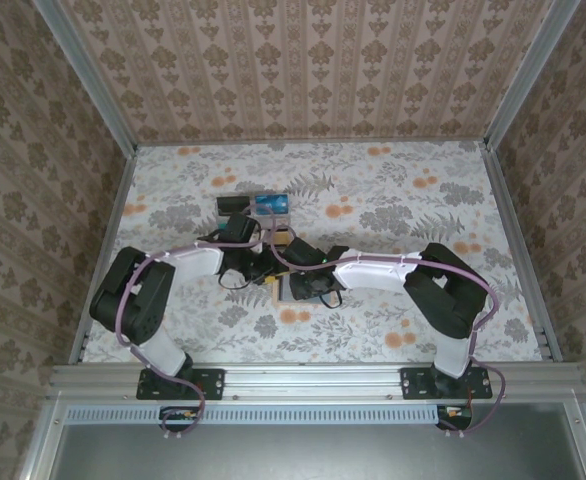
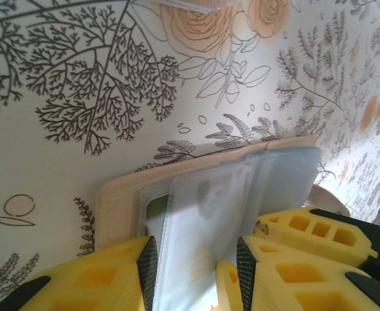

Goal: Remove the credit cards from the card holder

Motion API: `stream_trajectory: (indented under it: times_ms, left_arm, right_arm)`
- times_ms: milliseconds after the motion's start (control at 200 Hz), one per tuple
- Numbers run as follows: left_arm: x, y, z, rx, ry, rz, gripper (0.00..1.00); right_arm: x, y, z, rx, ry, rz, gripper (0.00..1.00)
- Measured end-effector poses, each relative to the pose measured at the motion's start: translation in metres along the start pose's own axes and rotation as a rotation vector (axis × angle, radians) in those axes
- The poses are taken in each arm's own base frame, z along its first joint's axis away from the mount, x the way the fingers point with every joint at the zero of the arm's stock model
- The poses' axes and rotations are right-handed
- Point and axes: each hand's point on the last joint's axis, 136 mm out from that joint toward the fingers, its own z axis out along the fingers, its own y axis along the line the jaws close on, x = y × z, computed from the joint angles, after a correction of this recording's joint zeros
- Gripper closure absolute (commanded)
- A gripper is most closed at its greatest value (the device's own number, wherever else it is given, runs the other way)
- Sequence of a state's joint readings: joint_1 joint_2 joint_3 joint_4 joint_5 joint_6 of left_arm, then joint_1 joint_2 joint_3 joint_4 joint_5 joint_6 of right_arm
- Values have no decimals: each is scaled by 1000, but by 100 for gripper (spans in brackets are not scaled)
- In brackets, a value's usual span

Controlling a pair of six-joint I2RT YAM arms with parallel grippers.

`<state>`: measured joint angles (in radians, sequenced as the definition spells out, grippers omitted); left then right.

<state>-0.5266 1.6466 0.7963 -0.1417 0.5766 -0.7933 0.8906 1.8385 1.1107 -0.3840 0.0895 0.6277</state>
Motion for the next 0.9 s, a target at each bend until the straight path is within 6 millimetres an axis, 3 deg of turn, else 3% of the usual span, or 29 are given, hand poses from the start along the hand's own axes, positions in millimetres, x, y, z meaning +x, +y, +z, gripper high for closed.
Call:
stream_trajectory:
  times_ms: [585,775,900]
  left_arm:
    - [2,-15,10,62,71,19,66]
    - [5,-24,10,114,95,37,68]
    - [4,-31,9,147,98,53,68]
  right_arm:
    - [-1,0,-2,-47,-21,7,58]
    - [2,-4,-10,-96,-35,1,52]
    - [-4,-2,-26,-134,-77,-13,45]
